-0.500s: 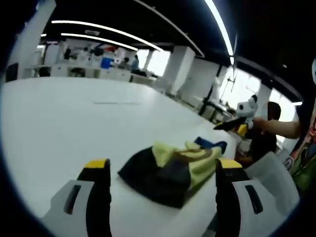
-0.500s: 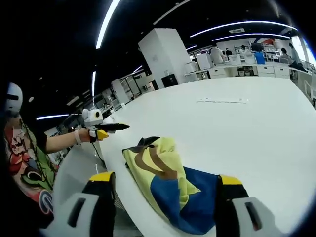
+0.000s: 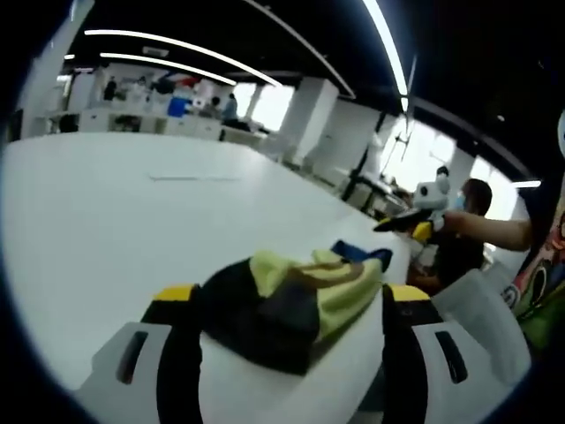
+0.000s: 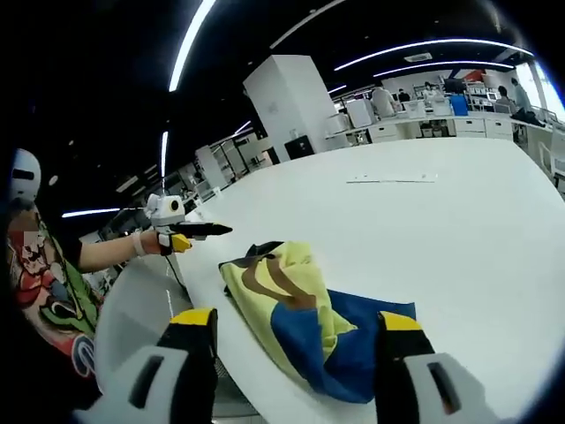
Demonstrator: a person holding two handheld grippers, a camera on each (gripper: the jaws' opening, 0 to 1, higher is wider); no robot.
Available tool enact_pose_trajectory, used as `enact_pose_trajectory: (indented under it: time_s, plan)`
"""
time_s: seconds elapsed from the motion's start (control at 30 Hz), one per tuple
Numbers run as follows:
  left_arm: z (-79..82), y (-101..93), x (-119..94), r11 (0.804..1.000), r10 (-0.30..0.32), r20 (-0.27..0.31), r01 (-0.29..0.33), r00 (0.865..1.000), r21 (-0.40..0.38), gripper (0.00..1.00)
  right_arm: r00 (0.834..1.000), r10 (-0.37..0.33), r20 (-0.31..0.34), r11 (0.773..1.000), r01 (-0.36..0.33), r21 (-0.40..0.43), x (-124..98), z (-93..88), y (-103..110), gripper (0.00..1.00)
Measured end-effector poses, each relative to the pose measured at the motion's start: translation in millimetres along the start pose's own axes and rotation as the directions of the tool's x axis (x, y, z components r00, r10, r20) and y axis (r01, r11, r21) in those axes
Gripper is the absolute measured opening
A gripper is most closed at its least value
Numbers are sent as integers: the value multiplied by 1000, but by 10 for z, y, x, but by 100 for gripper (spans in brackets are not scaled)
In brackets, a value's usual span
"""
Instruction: Fold the garment on the visible template until the final outline fits inside the template.
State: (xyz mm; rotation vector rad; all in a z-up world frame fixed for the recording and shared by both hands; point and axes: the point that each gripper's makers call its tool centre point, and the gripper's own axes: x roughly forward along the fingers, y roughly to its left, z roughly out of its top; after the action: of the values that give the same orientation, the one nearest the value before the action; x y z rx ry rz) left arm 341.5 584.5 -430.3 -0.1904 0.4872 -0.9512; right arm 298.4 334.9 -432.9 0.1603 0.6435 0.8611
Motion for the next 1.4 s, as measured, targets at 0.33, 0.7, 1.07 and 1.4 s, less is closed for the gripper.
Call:
enact_pose_trajectory:
  time_s: [0.33,0.7,1.07,1.4]
  plan:
    - [15,98,65,1000,-15,-17,15,1000,23,76,997,-40,62,999,39,15,-79,92,-76,65]
    - [-27,98,77,999,-18,-10,19,1000,26,74,1000,-11,8,1000,11,23,-16,-23,-71,62]
    - [-92,152,152,999,-44,-51,46,998,29,63,997,63,-41,995,-60,75,77,6,-107,49]
    - [-119,271,327,996,-91,-86,90,992,-6,43,996,49,-69,994,-43,97,85,-67,-171,42]
